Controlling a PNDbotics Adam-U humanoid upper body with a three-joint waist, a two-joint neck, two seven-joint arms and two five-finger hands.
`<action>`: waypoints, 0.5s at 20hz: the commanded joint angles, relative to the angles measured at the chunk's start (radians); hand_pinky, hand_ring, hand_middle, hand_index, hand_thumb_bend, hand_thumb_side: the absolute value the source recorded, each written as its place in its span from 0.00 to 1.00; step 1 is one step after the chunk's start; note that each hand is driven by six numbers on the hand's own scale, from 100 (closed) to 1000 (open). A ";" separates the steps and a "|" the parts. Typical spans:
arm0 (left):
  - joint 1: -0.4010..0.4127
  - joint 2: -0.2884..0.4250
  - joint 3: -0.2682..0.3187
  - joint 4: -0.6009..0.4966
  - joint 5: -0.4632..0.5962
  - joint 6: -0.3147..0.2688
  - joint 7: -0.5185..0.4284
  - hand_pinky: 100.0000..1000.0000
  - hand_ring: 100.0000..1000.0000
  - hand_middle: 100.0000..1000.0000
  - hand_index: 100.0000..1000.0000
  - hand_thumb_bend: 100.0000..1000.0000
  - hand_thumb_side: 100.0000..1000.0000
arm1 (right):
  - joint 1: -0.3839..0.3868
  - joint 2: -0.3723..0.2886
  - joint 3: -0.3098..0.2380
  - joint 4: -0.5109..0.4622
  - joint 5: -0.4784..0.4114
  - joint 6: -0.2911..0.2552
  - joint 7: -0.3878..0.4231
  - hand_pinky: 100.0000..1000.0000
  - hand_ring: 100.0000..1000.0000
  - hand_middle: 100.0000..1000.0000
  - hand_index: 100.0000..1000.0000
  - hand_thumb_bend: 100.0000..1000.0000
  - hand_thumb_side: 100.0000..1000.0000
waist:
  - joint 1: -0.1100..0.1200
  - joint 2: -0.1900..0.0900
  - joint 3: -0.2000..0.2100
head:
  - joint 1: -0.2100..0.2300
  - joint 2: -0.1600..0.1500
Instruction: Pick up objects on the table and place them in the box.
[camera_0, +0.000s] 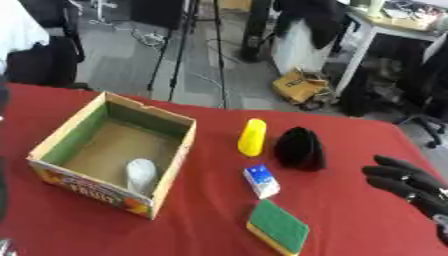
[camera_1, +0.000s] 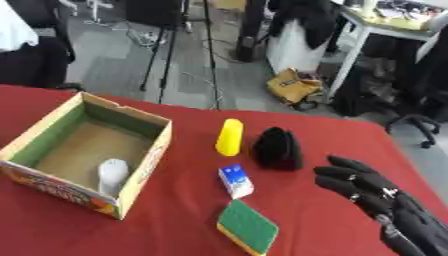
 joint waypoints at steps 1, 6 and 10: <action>-0.005 0.021 -0.004 -0.018 -0.003 0.004 -0.003 0.98 0.94 0.88 0.84 0.00 0.90 | 0.000 0.015 -0.008 -0.021 0.033 0.053 0.010 1.00 1.00 0.86 0.94 0.50 1.00 | 0.006 -0.016 0.000 | -0.001 0.004; -0.007 0.014 -0.011 -0.018 0.002 0.011 -0.009 0.98 0.94 0.88 0.84 0.00 0.90 | -0.016 0.083 0.014 -0.021 0.101 0.109 0.040 1.00 1.00 0.87 0.95 0.48 1.00 | 0.006 -0.017 0.008 | -0.026 0.025; -0.010 0.008 -0.013 -0.018 0.008 0.015 -0.015 0.98 0.94 0.88 0.84 0.00 0.90 | -0.038 0.126 0.015 -0.021 0.103 0.137 0.062 1.00 1.00 0.87 0.95 0.47 1.00 | 0.009 -0.019 0.015 | -0.044 0.048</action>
